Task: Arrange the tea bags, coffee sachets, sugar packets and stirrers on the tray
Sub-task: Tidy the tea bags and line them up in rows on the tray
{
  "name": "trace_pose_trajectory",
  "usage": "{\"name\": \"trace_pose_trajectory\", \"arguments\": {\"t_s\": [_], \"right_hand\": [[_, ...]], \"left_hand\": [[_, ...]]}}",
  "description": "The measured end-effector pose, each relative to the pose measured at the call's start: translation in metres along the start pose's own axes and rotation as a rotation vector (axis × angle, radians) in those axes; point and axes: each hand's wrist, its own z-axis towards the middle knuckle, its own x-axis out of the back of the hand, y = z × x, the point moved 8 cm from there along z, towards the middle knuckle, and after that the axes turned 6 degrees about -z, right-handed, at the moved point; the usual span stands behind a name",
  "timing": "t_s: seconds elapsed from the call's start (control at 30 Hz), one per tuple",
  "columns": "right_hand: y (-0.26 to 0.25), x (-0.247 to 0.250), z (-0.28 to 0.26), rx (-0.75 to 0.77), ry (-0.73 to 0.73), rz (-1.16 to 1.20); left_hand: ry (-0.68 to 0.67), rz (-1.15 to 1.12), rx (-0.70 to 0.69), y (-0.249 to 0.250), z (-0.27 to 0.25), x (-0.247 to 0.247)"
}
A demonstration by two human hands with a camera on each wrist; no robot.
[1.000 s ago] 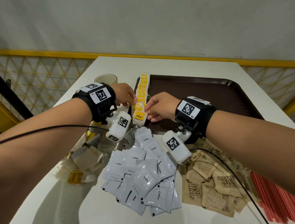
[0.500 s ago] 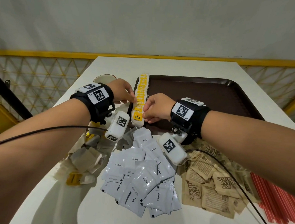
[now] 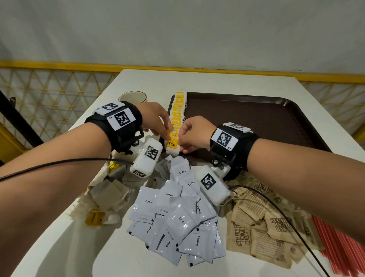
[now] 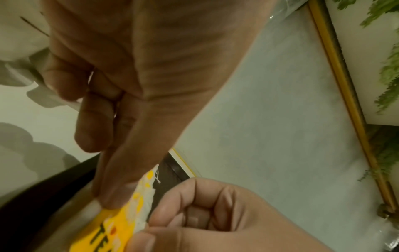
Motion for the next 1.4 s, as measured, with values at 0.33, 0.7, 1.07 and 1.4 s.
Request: {"name": "trace_pose_trajectory", "arguments": {"t_s": [0.33,0.7,1.07,1.4], "right_hand": [[-0.017,-0.002,0.0,0.246,0.083,-0.495],[-0.018,-0.015,-0.004,0.315,-0.038,-0.6],[0.008,0.019,0.003,0.022,0.139,-0.05],[0.0,0.025,0.003,0.056,0.213,-0.016]], "left_hand": [[0.032,-0.034,0.027,-0.007,0.008,-0.003],[0.023,-0.088,0.031,-0.015,0.011,-0.004],[0.082,-0.148,0.058,-0.023,0.013,-0.001],[0.108,-0.172,0.05,-0.019,0.013,0.004]]}}
